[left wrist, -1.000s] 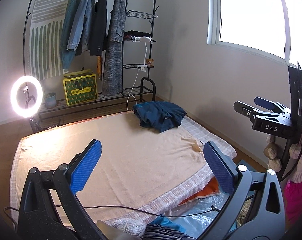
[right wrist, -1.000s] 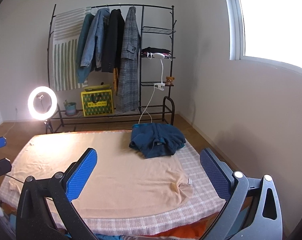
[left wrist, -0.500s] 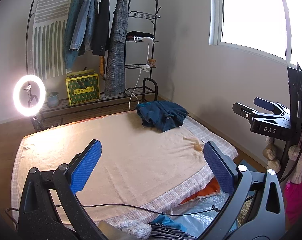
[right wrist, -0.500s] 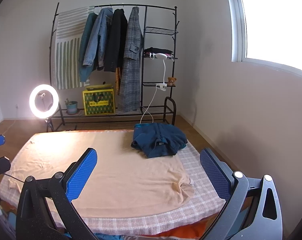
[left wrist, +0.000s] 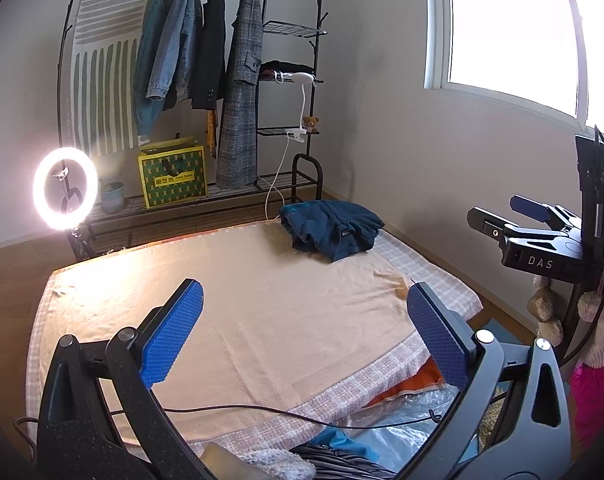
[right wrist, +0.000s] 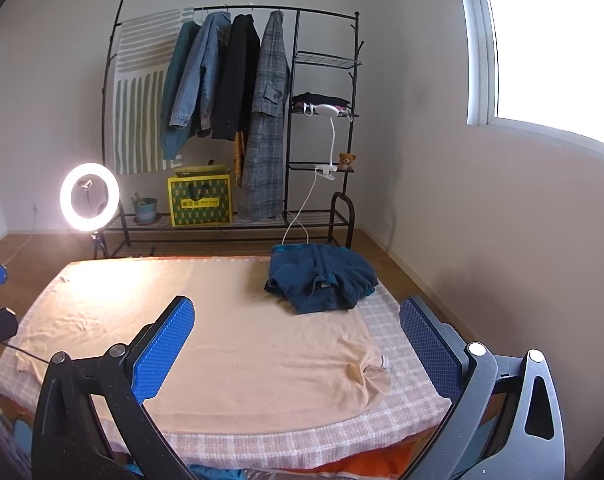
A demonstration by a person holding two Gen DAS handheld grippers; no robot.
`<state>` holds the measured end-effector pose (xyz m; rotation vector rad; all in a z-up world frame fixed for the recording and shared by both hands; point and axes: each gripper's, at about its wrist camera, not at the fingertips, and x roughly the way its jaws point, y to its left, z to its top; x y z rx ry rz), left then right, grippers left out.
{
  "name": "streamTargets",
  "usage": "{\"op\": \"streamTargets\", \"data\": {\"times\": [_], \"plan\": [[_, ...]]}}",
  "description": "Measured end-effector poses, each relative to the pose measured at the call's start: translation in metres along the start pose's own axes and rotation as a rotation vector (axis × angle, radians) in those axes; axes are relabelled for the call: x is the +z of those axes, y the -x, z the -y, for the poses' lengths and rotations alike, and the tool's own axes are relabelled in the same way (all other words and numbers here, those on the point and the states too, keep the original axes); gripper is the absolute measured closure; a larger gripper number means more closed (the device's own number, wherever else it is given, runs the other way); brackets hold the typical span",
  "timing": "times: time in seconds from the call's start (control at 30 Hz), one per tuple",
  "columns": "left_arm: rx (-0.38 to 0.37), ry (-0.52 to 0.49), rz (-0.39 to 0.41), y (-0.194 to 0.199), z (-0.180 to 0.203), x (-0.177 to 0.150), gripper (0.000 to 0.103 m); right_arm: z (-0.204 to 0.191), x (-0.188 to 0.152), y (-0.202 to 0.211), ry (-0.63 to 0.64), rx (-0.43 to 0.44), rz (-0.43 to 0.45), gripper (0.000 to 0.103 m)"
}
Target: Fold large clothes
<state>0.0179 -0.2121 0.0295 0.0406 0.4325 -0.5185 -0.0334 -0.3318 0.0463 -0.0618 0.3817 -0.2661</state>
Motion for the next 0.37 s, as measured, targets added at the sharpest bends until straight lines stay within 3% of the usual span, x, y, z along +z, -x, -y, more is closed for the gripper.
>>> {"op": "streamTargets", "data": {"times": [0.37], "plan": [[0.020,-0.023,0.015,-0.0018,-0.0021,-0.0037,0.000,-0.0035,-0.0024,-0.0034,0.000,-0.005,-0.015,0.001]]}}
